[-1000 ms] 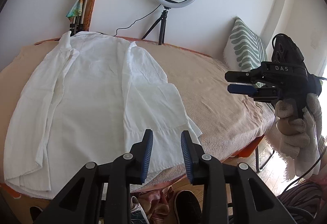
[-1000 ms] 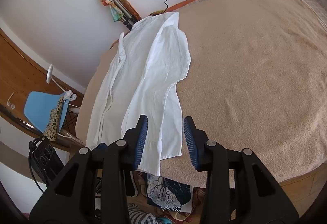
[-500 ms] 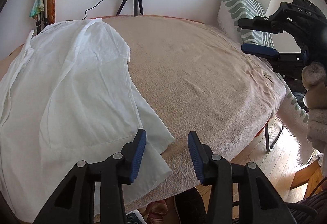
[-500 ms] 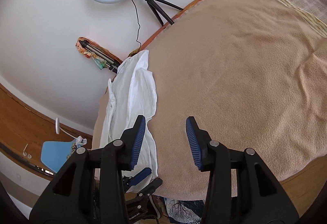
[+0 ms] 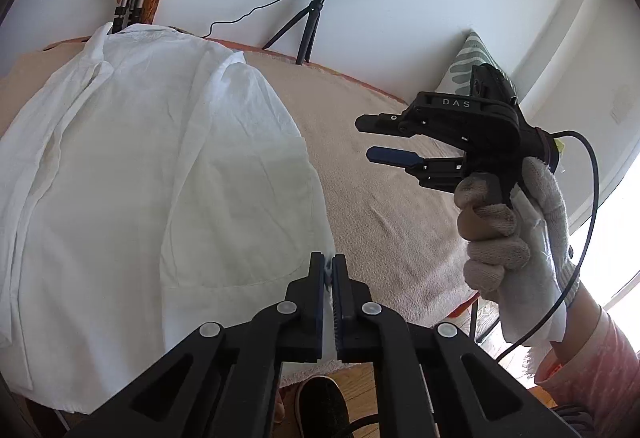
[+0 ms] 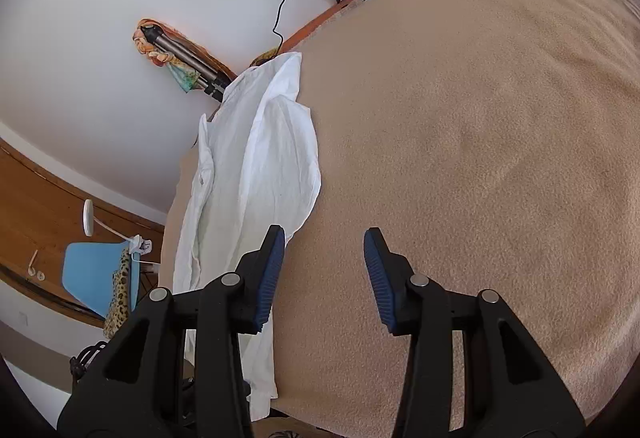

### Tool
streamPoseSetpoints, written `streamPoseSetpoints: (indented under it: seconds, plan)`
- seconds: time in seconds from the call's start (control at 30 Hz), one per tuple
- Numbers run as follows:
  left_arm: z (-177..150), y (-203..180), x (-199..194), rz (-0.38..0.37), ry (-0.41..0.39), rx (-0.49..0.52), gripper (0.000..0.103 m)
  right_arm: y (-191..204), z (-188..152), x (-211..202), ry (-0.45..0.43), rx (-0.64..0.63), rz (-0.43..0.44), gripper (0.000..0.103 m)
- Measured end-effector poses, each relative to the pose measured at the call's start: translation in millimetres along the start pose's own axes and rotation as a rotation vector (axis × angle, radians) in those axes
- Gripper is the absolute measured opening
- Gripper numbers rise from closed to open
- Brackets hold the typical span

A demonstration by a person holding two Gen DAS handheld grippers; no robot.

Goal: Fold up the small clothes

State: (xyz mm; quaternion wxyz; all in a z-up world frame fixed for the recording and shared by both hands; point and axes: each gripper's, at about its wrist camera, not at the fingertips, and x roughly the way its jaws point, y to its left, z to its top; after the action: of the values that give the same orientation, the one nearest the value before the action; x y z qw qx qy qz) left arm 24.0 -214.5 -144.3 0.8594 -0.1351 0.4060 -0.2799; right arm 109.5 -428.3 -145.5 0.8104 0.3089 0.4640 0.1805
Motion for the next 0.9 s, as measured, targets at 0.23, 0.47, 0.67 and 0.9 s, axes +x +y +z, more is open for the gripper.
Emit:
streamPoseSetpoints:
  seconds: [0.23,0.47,0.67,0.9]
  plan:
    - [4.7,13.3,-16.5,-0.01,-0.033,-0.041,0.0,11.3,26.6,82.4,0.061,0.072,0.067,0.053]
    - [-0.8,27.6,-23.6,-0.036,-0.035,-0.073,0.0,41.3,35.6,118.1,0.082,0.011,-0.049,0.008]
    - [-6.2,49.2,-33.8,-0.044,-0.039,-0.119,0.0,91.0,36.6,116.8,0.057,-0.124,-0.159,0.004]
    - [-11.0,73.2,-58.6,-0.034,-0.063,-0.156,0.0,154.4,31.3,123.5,0.056,-0.275,-0.228,0.003]
